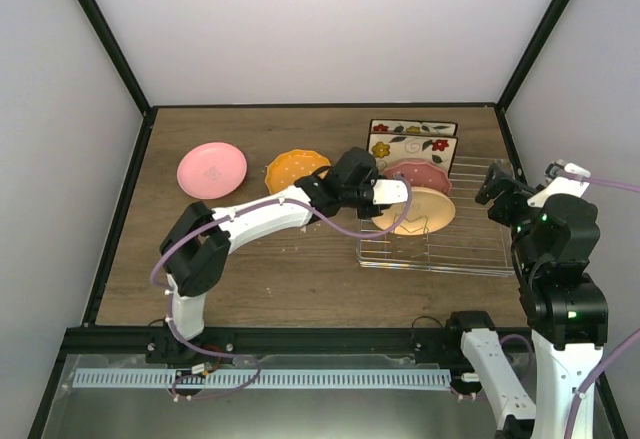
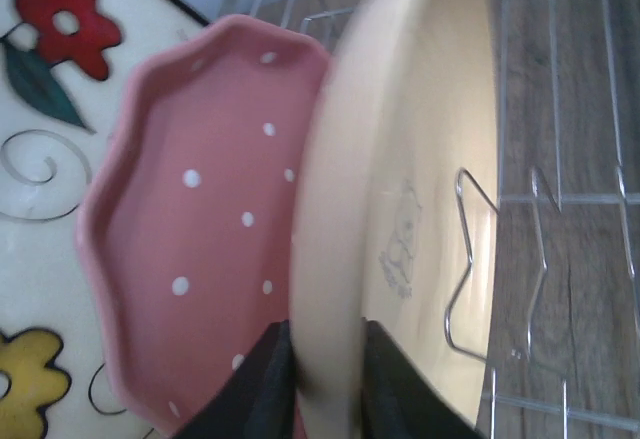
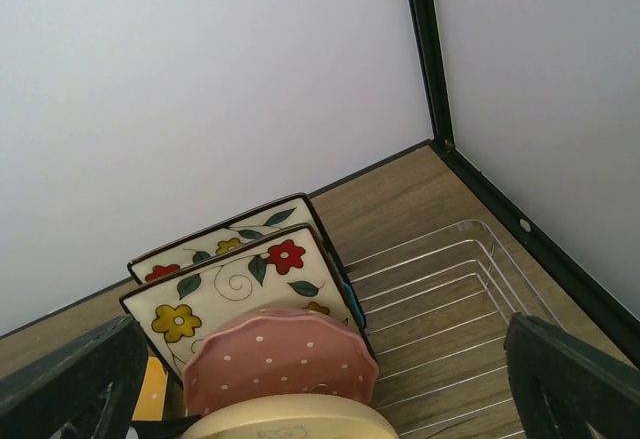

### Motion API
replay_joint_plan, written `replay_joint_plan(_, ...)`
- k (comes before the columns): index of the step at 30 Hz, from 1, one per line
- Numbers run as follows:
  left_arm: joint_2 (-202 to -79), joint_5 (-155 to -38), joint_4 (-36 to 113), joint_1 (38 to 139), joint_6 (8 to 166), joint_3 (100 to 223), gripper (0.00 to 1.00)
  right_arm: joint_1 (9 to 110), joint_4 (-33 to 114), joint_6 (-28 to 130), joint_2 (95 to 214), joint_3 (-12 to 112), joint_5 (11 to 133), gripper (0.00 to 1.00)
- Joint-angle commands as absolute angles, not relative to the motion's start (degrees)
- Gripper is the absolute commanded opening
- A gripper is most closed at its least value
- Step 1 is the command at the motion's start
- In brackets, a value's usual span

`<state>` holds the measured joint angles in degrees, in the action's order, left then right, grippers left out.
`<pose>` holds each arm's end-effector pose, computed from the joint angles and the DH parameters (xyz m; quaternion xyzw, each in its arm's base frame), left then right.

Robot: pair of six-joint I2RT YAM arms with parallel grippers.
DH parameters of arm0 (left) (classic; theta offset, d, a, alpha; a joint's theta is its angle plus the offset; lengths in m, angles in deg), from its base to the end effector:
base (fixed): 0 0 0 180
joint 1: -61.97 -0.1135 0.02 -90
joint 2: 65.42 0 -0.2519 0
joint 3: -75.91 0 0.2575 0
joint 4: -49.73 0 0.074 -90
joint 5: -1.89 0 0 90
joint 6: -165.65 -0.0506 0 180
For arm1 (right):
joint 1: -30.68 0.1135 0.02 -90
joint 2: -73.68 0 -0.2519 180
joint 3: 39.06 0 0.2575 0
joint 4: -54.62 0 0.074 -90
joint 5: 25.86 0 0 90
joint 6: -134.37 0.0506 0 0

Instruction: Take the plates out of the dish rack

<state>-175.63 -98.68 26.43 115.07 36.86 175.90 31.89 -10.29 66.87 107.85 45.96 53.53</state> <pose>0.2709 -0.3763 0.2359 0.6607 0.5787 -0.1392 0.4574 0.0944 -0.0073 0.4246 0.2009 0.7609 0.0545 0.6145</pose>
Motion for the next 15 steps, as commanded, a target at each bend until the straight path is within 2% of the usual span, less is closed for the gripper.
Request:
replay_joint_plan(1, -177.44, -95.73, 27.23, 116.29, 39.93, 178.92, 0.11, 31.55, -10.49, 65.84, 107.2, 47.45, 52.54, 1.0)
replay_joint_plan(3, -177.35, -93.22, 27.07, 116.72, 41.14, 179.99, 0.04, 31.55, -10.42, 65.78, 107.25, 47.32, 52.5, 1.0)
replay_joint_plan(15, -172.39, -81.22, 19.8, 118.38, 46.18, 191.24, 0.04, 31.55, -9.13, 66.44, 106.38, 44.92, 52.96, 1.0)
